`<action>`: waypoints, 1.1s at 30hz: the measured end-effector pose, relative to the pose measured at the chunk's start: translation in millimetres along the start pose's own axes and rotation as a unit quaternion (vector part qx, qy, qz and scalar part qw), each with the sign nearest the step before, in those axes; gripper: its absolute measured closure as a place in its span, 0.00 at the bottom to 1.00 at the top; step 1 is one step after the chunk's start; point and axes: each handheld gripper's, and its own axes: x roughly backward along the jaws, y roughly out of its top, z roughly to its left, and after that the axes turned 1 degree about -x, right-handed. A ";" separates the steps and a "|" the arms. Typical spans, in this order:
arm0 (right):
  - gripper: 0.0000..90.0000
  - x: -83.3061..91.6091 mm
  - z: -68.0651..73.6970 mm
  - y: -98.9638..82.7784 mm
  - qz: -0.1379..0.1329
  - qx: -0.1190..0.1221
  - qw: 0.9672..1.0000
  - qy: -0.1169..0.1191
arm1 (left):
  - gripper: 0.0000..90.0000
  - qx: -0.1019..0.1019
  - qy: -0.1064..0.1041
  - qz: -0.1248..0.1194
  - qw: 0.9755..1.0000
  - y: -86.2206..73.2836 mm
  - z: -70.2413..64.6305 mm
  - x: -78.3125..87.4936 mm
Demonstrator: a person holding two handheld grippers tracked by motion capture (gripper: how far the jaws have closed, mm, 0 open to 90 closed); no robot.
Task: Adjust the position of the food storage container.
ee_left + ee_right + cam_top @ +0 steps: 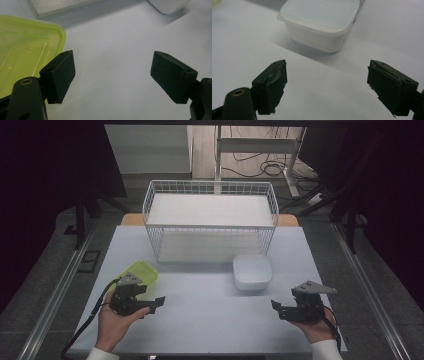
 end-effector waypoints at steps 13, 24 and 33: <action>0.20 -5.2 -0.7 0.9 0.006 -0.005 1.000 0.012 | 0.22 -0.004 -0.001 0.003 1.000 0.8 1.5 1.5; 0.23 -10.2 -1.5 3.3 0.019 -0.003 1.000 0.025 | 0.23 0.004 0.009 0.003 1.000 2.7 3.0 4.2; 0.23 -12.1 3.9 2.5 0.023 0.003 0.999 0.029 | 0.24 -0.005 0.019 0.005 1.000 16.5 7.6 19.7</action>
